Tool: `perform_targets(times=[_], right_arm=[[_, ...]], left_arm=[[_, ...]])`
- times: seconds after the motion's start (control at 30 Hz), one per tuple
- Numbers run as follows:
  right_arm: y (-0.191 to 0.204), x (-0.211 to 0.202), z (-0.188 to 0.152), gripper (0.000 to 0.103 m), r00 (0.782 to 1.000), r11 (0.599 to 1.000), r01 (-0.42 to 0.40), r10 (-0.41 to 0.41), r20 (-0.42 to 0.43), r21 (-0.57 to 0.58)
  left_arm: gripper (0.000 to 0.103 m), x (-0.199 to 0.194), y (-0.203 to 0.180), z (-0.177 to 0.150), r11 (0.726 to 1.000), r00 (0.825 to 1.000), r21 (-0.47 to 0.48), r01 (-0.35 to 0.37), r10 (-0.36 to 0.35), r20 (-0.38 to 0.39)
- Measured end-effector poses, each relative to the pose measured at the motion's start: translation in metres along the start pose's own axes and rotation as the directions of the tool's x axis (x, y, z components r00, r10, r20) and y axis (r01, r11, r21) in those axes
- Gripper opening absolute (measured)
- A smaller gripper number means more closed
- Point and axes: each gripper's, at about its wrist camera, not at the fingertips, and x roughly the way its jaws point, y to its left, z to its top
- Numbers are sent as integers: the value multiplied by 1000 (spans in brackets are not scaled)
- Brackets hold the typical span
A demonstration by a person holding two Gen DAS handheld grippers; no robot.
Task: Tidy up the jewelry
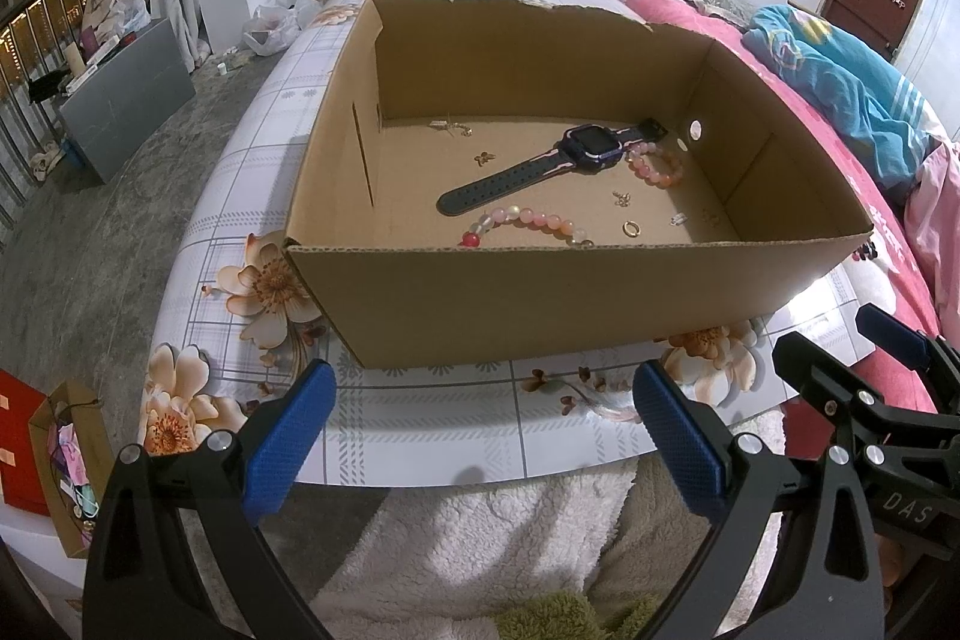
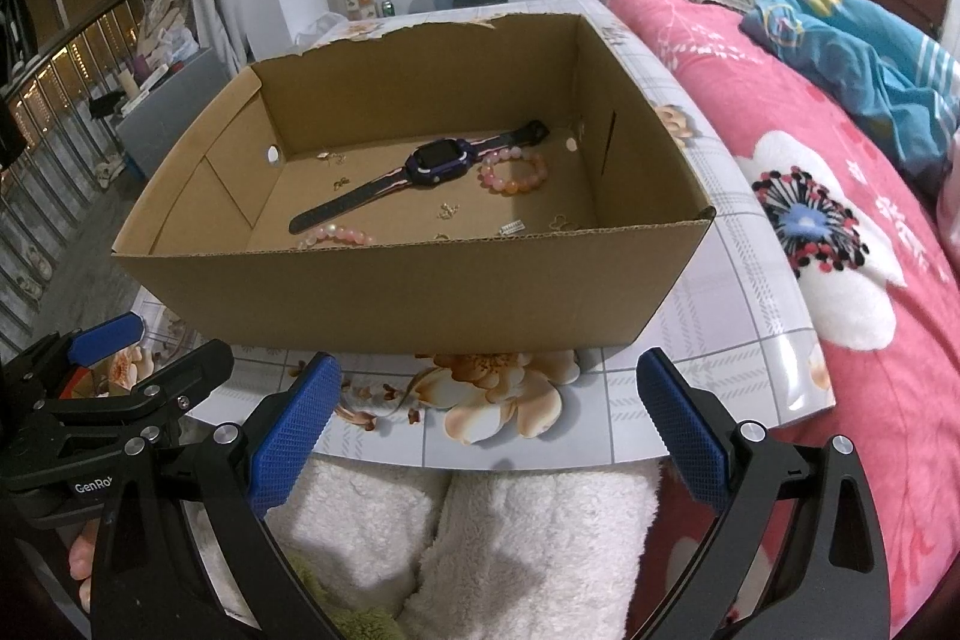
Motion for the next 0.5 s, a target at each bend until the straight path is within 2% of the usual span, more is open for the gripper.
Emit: perform_targets(times=[0.5], right_arm=[[0, 0, 0, 95, 1000, 1000, 0, 0, 1, -2]], left_arm=[[97, 0, 0, 0, 1000, 1000, 0, 0, 0, 0]])
